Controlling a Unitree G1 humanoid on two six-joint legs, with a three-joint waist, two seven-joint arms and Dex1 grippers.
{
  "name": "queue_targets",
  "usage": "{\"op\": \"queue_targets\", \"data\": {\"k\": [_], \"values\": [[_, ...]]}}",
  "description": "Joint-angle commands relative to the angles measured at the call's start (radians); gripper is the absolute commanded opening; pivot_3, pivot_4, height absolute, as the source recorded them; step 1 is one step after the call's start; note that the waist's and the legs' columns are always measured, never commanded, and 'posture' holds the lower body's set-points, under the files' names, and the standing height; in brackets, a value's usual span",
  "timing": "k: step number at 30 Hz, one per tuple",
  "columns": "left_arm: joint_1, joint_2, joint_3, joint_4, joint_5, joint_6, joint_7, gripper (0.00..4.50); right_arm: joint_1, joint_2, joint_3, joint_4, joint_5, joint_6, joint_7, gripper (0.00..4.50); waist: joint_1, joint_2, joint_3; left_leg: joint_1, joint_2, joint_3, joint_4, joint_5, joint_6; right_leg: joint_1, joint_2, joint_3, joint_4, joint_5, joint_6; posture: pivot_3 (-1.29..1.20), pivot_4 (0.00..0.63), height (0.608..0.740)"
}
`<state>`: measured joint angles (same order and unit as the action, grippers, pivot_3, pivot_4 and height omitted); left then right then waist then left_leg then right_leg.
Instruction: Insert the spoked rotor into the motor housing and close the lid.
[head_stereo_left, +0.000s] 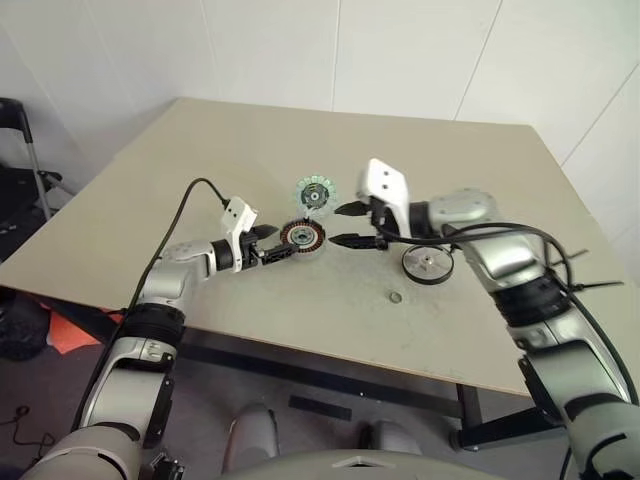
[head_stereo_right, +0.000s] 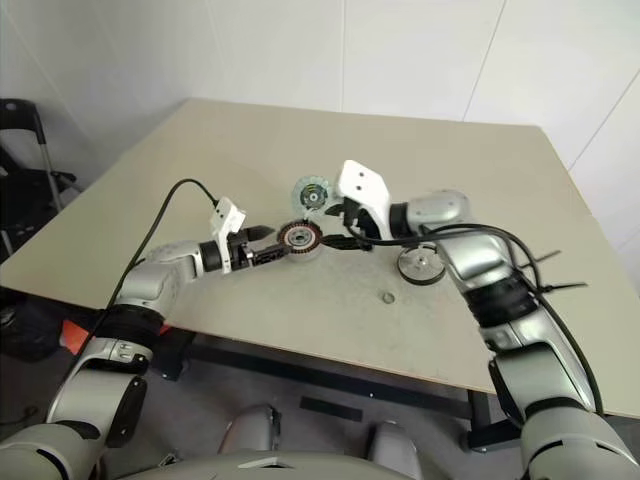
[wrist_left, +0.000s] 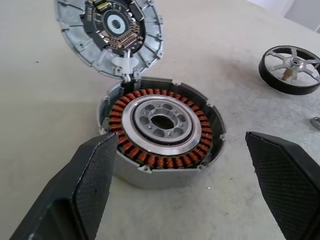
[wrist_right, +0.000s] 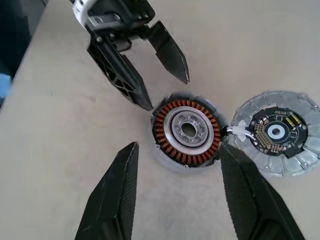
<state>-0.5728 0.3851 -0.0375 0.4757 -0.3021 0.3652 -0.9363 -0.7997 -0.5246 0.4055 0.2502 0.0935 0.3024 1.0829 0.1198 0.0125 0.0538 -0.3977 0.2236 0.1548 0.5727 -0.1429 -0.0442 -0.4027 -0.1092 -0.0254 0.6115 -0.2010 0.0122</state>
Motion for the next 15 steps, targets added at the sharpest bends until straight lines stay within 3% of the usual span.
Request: {"op": "queue_targets", "data": {"k": [1, 15], "values": [[0.0, 0.031, 0.033, -0.021, 0.004, -0.021, 0.004, 4.33, -0.071, 0.05, 0.045, 0.149, -0.073, -0.136, 0.042, 2.87, 0.001, 0.0, 0.0, -0.002, 0.0, 0.0, 0.0, 0.0, 0.0, -0.001, 0.0, 0.0, 0.0, 0.0, 0.0, 0.0, 0.0, 0.74], [0.106, 0.062, 0.064, -0.171, -0.019, 0.038, 0.053, 4.33, -0.159, 0.237, 0.055, 0.56, -0.211, -0.376, 0.029, 2.87, -0.004, 0.0, 0.0, -0.004, 0.001, -0.001, 0.005, -0.001, 0.001, -0.003, 0.0, -0.001, 0.007, 0.0, -0.001, 0.0, 0.0, 0.74]]}}
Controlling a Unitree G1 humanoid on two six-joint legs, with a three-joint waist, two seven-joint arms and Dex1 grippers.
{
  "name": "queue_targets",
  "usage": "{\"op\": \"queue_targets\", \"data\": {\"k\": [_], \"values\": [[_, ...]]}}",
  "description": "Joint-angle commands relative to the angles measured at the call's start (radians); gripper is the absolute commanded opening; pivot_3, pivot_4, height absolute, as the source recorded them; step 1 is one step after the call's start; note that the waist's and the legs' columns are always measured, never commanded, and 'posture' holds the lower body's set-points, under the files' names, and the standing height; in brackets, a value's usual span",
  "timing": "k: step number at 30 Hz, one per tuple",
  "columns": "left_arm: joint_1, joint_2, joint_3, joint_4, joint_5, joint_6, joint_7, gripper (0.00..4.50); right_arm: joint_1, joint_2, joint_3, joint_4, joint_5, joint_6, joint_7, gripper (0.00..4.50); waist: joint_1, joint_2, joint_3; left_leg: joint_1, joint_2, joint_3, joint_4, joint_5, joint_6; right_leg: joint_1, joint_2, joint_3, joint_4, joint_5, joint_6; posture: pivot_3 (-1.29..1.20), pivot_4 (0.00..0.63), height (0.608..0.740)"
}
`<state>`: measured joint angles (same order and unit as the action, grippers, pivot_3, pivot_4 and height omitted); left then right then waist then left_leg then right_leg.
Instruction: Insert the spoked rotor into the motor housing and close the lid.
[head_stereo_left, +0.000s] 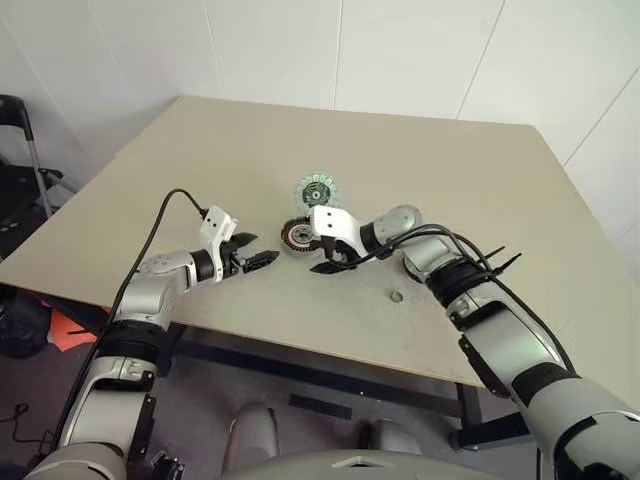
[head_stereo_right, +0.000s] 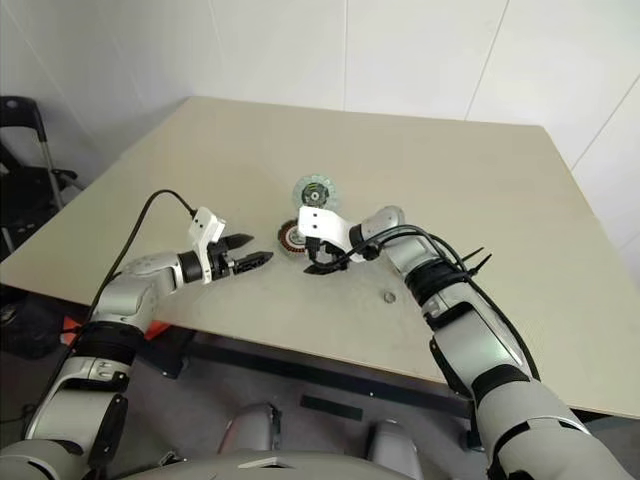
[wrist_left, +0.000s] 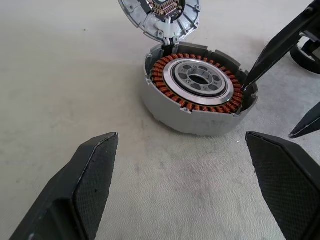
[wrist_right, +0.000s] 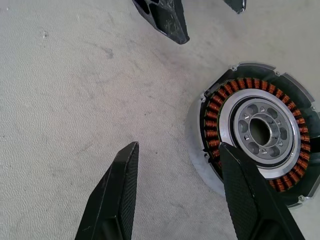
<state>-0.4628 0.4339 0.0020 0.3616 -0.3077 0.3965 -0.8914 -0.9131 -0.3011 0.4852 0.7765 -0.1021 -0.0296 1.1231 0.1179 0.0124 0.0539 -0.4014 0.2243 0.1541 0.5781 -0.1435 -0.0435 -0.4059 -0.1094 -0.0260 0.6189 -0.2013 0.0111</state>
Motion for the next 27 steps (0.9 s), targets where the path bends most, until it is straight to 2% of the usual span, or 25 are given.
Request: {"op": "queue_targets", "data": {"k": [1, 7, 8, 10, 21, 24, 27], "values": [[-0.003, 0.013, 0.025, -0.062, -0.015, 0.01, 0.01, 4.33, -0.052, 0.02, -0.025, 0.052, -0.021, -0.053, -0.012, 2.87, -0.003, 0.0, 0.0, 0.0, 0.0, 0.0, 0.0, 0.0, 0.0, 0.0, 0.0, 0.0, 0.001, 0.0, 0.0, 0.0, 0.0, 0.74], [-0.001, 0.012, 0.024, -0.077, -0.015, 0.019, 0.018, 4.33, -0.084, 0.045, -0.017, 0.154, -0.07, -0.105, -0.024, 2.87, -0.022, 0.0, 0.0, 0.001, 0.001, -0.001, 0.0, 0.0, -0.001, 0.0, 0.0, 0.0, 0.003, 0.0, -0.001, 0.0, 0.0, 0.74], [-0.002, 0.013, 0.024, -0.078, -0.015, 0.02, 0.019, 4.33, -0.085, 0.046, -0.014, 0.162, -0.077, -0.114, -0.02, 2.44, -0.022, 0.0, 0.0, 0.001, 0.001, -0.001, 0.0, 0.0, -0.001, 0.0, 0.0, 0.0, 0.002, 0.0, -0.001, 0.0, 0.0, 0.74], [-0.002, 0.014, 0.025, -0.079, -0.014, 0.019, 0.022, 4.33, -0.081, 0.043, -0.004, 0.171, -0.097, -0.134, -0.018, 1.94, -0.022, 0.0, 0.0, 0.001, 0.001, -0.001, 0.0, 0.0, -0.001, 0.0, 0.0, 0.0, 0.002, 0.0, -0.001, 0.0, 0.0, 0.74], [-0.013, 0.011, 0.026, -0.067, -0.011, 0.014, 0.034, 4.33, -0.048, 0.035, 0.005, 0.159, -0.156, -0.178, -0.018, 1.94, -0.023, 0.0, 0.0, 0.001, 0.001, -0.001, 0.0, 0.0, -0.001, 0.0, 0.001, 0.0, 0.002, -0.001, -0.003, 0.0, 0.0, 0.74], [-0.015, 0.01, 0.025, -0.064, -0.01, 0.012, 0.037, 4.33, -0.046, 0.032, 0.006, 0.159, -0.166, -0.184, -0.023, 1.17, -0.023, 0.0, 0.0, 0.002, 0.001, -0.001, 0.0, 0.0, -0.001, 0.0, 0.001, 0.0, 0.002, -0.001, -0.003, 0.0, 0.0, 0.74], [-0.019, 0.01, 0.025, -0.058, -0.009, 0.01, 0.04, 4.33, -0.047, 0.034, -0.001, 0.159, -0.172, -0.181, -0.051, 0.18, -0.023, 0.0, 0.0, 0.002, 0.001, -0.001, 0.0, 0.0, -0.001, 0.0, 0.001, 0.0, 0.002, -0.001, -0.003, 0.0, 0.0, 0.74]]}}
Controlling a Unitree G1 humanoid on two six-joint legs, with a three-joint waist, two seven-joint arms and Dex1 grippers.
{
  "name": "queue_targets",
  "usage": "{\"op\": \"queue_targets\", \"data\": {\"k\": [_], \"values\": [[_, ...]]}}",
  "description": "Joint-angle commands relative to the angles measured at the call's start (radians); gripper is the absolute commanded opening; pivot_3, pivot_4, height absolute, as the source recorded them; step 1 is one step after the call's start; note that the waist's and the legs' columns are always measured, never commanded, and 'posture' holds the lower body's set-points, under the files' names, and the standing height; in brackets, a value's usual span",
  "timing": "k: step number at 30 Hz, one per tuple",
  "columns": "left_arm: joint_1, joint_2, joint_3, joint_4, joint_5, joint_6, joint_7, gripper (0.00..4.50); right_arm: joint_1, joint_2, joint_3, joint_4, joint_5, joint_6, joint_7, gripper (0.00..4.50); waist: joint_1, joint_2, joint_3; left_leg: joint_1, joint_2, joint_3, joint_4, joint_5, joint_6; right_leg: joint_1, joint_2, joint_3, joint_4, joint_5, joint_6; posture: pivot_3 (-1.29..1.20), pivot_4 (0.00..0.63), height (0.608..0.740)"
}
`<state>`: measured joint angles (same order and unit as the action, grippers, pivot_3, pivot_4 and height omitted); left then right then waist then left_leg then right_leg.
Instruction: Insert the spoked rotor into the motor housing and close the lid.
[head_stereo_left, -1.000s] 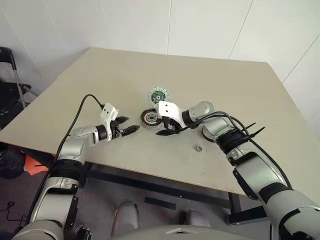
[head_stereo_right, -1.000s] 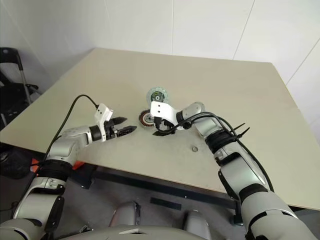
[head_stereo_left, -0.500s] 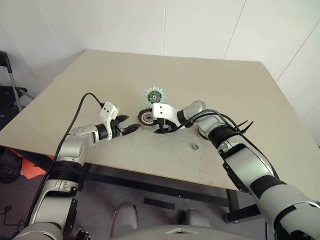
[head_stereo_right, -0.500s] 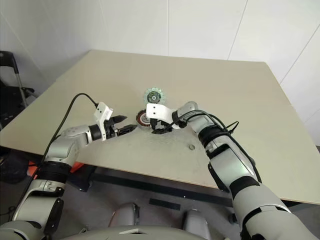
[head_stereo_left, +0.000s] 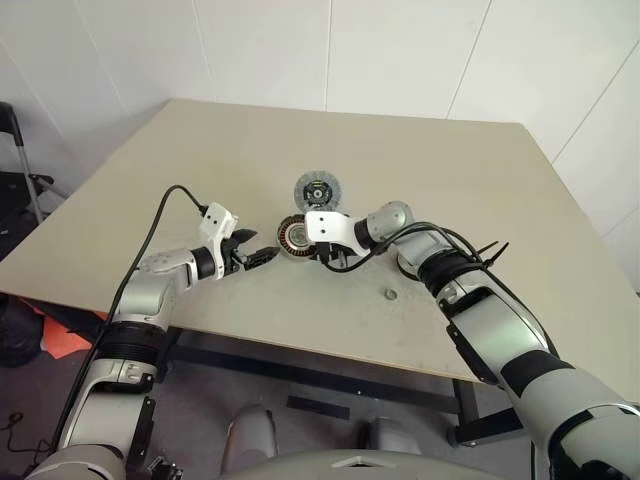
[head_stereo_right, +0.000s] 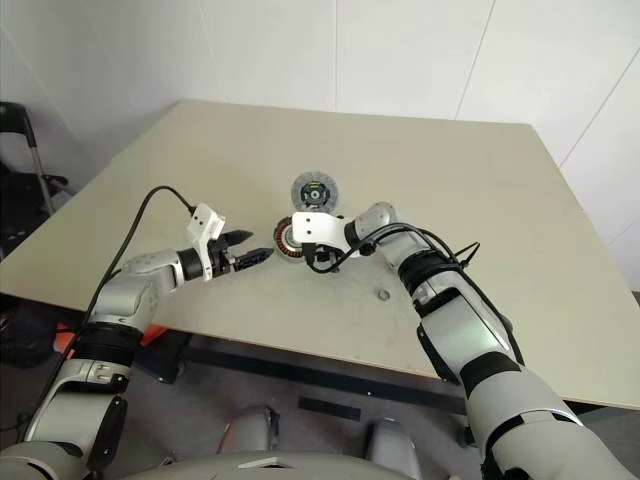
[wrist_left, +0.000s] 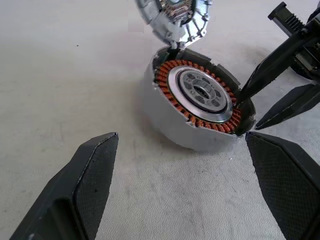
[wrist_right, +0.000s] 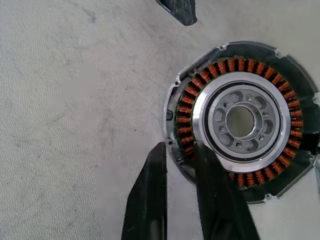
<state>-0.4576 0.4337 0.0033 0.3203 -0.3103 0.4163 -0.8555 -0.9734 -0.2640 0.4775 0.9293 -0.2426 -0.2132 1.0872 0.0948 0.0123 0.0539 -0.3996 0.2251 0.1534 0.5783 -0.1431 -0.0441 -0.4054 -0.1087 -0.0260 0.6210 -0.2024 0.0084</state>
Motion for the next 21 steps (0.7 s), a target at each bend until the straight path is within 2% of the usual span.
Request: {"op": "queue_targets", "data": {"k": [1, 12, 16, 21], "values": [[-0.027, 0.01, 0.024, -0.013, -0.006, -0.01, 0.005, 4.33, 0.012, -0.002, 0.005, 0.008, -0.034, 0.003, -0.025, 0.02, 0.0, 0.0, 0.0, 0.0, 0.0, 0.0, 0.0, 0.0, 0.0, 0.0, 0.0, 0.0, 0.0, 0.0, 0.0, 0.0, 0.0, 0.74], [-0.043, 0.007, 0.023, 0.014, 0.001, -0.025, 0.012, 4.33, 0.011, -0.011, -0.008, -0.002, -0.033, 0.003, -0.04, 0.02, 0.0, 0.0, 0.0, 0.001, 0.0, 0.0, 0.0, 0.0, 0.0, 0.0, 0.0, 0.0, 0.001, 0.0, 0.0, 0.0, 0.0, 0.74], [-0.049, 0.004, 0.022, 0.026, 0.003, -0.033, 0.014, 4.33, 0.025, -0.038, -0.018, -0.049, -0.01, 0.01, 0.014, 0.02, 0.002, 0.0, 0.0, 0.001, 0.0, 0.0, 0.0, 0.0, 0.0, 0.0, 0.0, 0.0, 0.001, 0.0, 0.0, 0.0, 0.0, 0.74], [-0.057, 0.0, 0.02, 0.046, 0.006, -0.046, 0.014, 4.33, 0.039, -0.057, -0.022, -0.109, -0.02, 0.017, -0.002, 0.02, 0.002, 0.0, 0.0, 0.0, 0.0, 0.0, 0.0, 0.0, 0.0, 0.0, 0.0, 0.0, 0.0, 0.0, 0.0, 0.0, 0.0, 0.74]]}}
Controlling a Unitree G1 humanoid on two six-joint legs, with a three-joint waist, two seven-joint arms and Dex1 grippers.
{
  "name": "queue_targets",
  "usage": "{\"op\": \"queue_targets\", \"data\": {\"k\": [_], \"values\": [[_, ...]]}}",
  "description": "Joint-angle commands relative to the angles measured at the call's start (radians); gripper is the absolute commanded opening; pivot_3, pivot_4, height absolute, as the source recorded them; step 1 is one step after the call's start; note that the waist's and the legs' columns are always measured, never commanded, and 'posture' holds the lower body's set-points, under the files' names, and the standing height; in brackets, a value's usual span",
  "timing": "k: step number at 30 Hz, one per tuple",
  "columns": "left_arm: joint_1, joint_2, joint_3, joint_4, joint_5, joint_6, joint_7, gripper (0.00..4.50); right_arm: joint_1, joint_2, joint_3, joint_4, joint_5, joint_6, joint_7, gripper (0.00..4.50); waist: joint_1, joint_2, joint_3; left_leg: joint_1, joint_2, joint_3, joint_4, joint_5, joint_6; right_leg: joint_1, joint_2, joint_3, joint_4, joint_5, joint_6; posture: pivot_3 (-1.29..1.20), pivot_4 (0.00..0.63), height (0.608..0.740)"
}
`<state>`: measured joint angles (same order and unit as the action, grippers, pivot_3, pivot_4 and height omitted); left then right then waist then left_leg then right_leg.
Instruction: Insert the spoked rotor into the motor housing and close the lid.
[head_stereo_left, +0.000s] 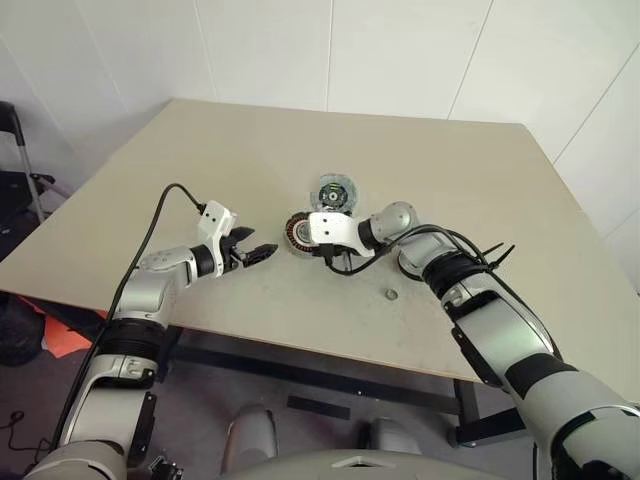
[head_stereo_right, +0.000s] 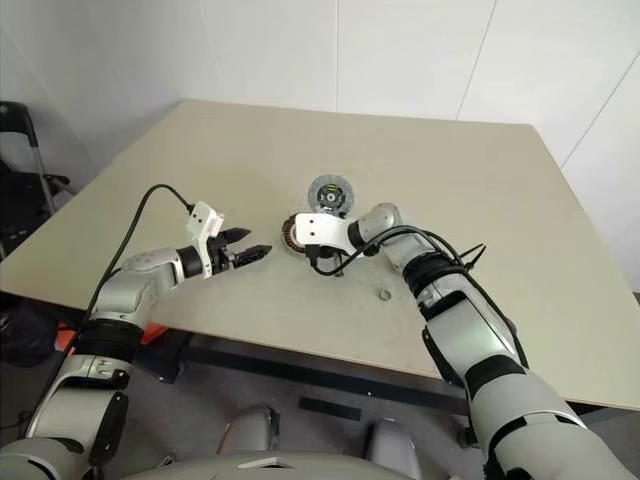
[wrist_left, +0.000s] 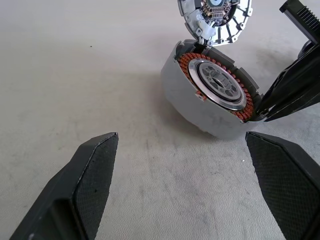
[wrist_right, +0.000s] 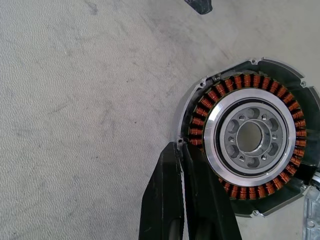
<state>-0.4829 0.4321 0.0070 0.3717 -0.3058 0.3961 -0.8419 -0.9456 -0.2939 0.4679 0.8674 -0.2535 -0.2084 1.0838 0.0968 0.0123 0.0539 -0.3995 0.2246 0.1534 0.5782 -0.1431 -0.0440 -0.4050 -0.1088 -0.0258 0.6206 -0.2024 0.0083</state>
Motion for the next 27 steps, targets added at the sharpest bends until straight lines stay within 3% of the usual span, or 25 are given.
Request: {"op": "queue_targets", "data": {"k": [1, 14, 27], "values": [[-0.033, -0.001, 0.015, -0.002, 0.003, -0.028, 0.001, 4.33, 0.015, -0.033, -0.014, -0.065, -0.008, 0.016, 0.006, 0.02, 0.001, 0.0, 0.0, 0.0, 0.0, 0.0, 0.0, 0.0, 0.0, 0.0, 0.0, 0.0, 0.0, 0.0, 0.0, 0.0, 0.0, 0.74], [-0.043, -0.013, 0.008, 0.028, 0.014, -0.049, -0.004, 4.33, 0.082, -0.191, -0.029, -0.411, -0.003, 0.132, 0.087, 0.02, 0.002, -0.001, 0.0, -0.002, 0.0, 0.0, 0.0, 0.0, 0.0, -0.001, 0.0, 0.0, -0.002, 0.0, 0.0, 0.0, 0.0, 0.74], [-0.06, -0.018, 0.005, 0.059, 0.025, -0.065, -0.016, 4.33, 0.16, -0.303, -0.009, -0.533, -0.043, 0.163, 0.114, 0.02, 0.003, -0.001, 0.0, -0.003, 0.0, 0.0, 0.0, 0.0, 0.0, -0.001, 0.0, 0.0, -0.002, 0.0, 0.0, 0.0, 0.0, 0.74]]}}
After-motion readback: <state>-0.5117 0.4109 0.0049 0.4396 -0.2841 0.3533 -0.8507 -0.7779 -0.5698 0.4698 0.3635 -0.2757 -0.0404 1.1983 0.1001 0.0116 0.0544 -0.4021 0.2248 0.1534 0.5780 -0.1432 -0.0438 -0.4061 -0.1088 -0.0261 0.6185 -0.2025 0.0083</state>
